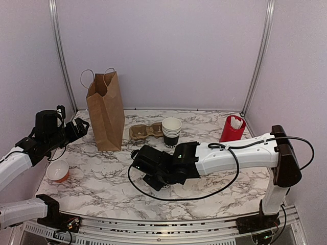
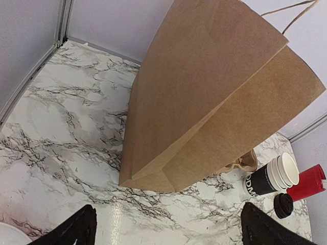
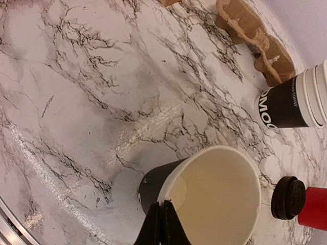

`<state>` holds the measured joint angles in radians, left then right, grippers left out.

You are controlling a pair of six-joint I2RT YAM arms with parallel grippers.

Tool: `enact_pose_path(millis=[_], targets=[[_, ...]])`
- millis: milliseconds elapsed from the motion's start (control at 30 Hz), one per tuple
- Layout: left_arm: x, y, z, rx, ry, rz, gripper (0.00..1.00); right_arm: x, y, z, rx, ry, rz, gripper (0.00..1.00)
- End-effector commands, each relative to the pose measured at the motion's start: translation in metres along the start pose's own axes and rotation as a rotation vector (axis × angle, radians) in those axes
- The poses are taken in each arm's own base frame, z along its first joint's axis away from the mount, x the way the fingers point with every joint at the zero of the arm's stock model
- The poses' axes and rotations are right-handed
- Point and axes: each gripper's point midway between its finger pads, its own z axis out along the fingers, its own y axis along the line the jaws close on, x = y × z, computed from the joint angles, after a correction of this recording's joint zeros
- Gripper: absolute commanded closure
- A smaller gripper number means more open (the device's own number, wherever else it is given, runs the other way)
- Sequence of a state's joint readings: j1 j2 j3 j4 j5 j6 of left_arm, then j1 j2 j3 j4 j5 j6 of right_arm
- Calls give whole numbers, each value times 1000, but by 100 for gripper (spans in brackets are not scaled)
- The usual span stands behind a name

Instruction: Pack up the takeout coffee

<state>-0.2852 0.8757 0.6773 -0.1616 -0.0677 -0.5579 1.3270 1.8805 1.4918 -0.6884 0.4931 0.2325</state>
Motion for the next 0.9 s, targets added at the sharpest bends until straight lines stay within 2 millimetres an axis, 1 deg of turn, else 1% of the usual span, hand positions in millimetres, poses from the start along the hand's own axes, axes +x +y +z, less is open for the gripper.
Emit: enact_pose_path(millis=[0, 167, 333, 533, 733, 867], targets=[[-2, -5, 0, 23, -15, 0, 1, -3, 7, -1, -20, -15, 14, 94], [-2, -4, 1, 22, -15, 0, 1, -5, 7, -4, -28, -18, 21, 83], [-3, -4, 0, 22, -17, 0, 1, -10, 6, -10, -34, -33, 31, 77], [-3, -5, 0, 23, -18, 0, 1, -29, -3, -34, -47, -87, 59, 72], [-3, -5, 0, 25, -18, 0, 1, -42, -26, -56, -53, -140, 104, 61], [-3, -5, 0, 25, -17, 0, 1, -46, -43, -65, -55, -163, 141, 54]])
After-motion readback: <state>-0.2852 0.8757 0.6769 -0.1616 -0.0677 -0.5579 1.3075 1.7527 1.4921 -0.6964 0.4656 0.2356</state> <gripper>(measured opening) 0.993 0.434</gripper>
